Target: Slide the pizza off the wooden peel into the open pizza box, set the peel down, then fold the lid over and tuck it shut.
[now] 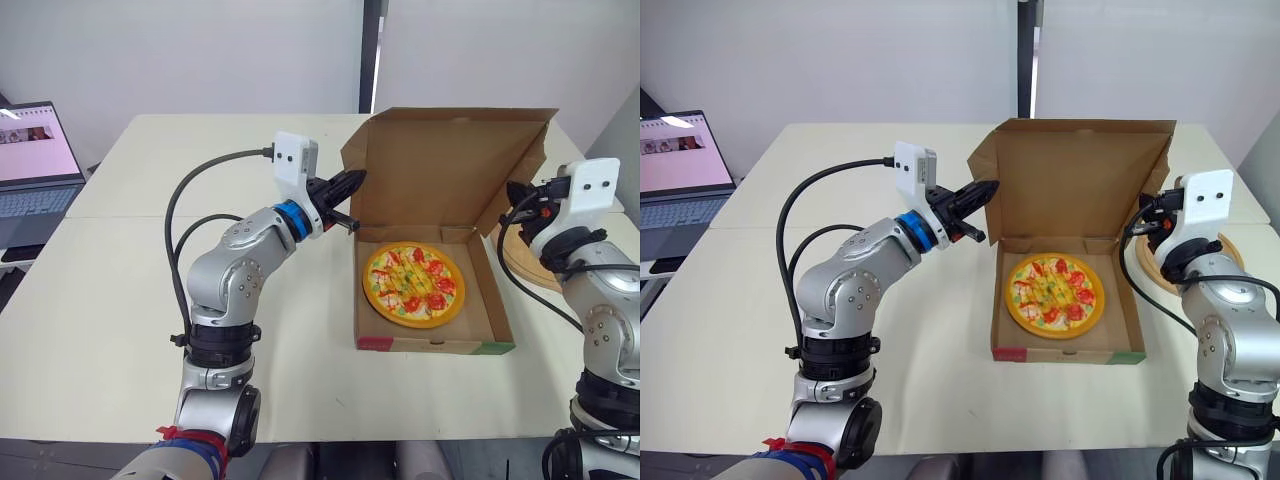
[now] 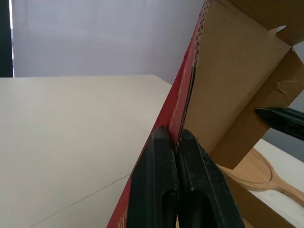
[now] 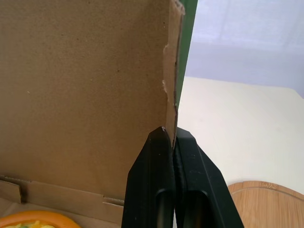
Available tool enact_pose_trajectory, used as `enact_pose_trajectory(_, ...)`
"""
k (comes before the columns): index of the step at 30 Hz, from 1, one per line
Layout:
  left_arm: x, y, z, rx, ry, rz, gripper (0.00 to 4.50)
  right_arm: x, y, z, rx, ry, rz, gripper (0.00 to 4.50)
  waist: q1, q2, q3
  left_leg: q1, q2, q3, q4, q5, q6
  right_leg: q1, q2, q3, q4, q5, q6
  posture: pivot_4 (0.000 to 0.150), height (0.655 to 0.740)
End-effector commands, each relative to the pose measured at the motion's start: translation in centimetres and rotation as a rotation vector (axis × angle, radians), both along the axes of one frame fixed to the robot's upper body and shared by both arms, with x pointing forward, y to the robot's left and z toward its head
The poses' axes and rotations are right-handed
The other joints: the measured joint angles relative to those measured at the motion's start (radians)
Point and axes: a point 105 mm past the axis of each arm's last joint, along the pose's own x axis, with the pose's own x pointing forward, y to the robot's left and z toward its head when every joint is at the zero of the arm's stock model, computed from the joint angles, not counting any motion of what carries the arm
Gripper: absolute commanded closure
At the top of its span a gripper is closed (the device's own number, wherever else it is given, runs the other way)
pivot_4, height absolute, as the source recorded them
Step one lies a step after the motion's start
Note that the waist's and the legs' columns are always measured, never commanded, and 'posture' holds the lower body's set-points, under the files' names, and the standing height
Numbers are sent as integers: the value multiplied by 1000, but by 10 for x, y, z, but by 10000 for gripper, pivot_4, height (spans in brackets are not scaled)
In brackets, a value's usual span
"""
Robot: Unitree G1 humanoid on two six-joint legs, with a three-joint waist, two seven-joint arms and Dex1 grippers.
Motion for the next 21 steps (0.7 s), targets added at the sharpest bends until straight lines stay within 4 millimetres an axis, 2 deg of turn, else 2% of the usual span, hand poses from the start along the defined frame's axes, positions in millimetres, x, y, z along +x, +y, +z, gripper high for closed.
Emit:
enact_pose_trajectory(1, -15, -32, 5, 6, -12, -131, 45000, -8, 29, 16, -25, -66, 126, 44474, 0, 0, 0, 0, 0, 0, 0, 0, 0, 0, 0, 0, 0, 0, 0, 1500, 7400)
enact_pose_trajectory(10, -19, -26, 2, -136, 183, -185, 45000, -12, 28, 16, -20, -54, 130, 44474, 1, 0, 0, 0, 0, 0, 0, 0, 0, 1, 0, 0, 0, 0, 0, 1500, 7400)
enact_pose_trajectory(15, -19, -30, 3, -144, 213, -196, 45000, -12, 25, 13, 18, -31, 130, 44474, 1, 0, 0, 0, 0, -1, 0, 0, 0, 1, 0, -1, 0, 0, 0, 1500, 7400)
enact_pose_trajectory(21, -22, -31, -6, -142, 232, -194, 45000, -19, 29, 10, 45, 1, 153, 44474, 4, 0, 0, 1, 0, -1, 0, 0, 0, 1, 0, 0, 0, 0, 0, 1500, 7400)
